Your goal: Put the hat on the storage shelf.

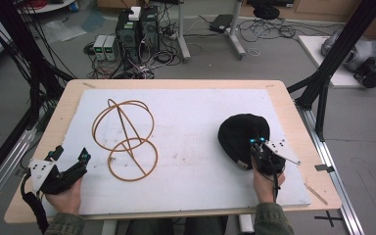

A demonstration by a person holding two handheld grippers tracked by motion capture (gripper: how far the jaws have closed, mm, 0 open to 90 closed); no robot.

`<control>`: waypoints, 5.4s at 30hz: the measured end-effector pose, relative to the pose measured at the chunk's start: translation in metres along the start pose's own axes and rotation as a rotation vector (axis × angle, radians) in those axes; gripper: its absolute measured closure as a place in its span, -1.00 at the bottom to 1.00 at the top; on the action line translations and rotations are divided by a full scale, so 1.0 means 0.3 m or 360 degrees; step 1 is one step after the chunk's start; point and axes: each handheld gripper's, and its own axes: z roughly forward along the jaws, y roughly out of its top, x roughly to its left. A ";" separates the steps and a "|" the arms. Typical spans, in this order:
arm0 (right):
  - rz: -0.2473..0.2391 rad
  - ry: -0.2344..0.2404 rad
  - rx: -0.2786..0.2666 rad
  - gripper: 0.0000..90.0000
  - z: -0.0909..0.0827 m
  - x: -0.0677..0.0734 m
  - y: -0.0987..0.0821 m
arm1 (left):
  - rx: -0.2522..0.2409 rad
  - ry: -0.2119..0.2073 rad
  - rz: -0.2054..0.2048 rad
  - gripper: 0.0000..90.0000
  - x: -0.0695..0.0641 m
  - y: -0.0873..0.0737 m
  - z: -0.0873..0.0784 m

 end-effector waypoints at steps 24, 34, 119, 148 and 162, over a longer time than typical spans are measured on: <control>0.0032 0.0090 -0.0282 0.91 -0.051 0.041 0.086 | -0.0005 -0.0006 -0.0002 -0.59 0.000 0.001 -0.002; 0.0075 0.0138 -0.0349 0.91 -0.057 0.057 0.122 | 0.0001 -0.0025 -0.0012 -0.58 -0.011 0.000 -0.005; 0.0083 0.1232 -0.0547 0.91 0.063 0.770 0.522 | -0.0002 -0.0086 -0.0026 -0.58 -0.021 -0.001 0.009; -0.0208 0.1251 -0.0310 0.77 0.092 0.884 0.482 | 0.0005 -0.0071 -0.0066 -0.57 0.001 -0.001 0.005; -0.0208 0.1175 -0.0243 0.34 0.093 0.882 0.439 | 0.0011 -0.0075 -0.0065 -0.57 -0.001 -0.003 0.006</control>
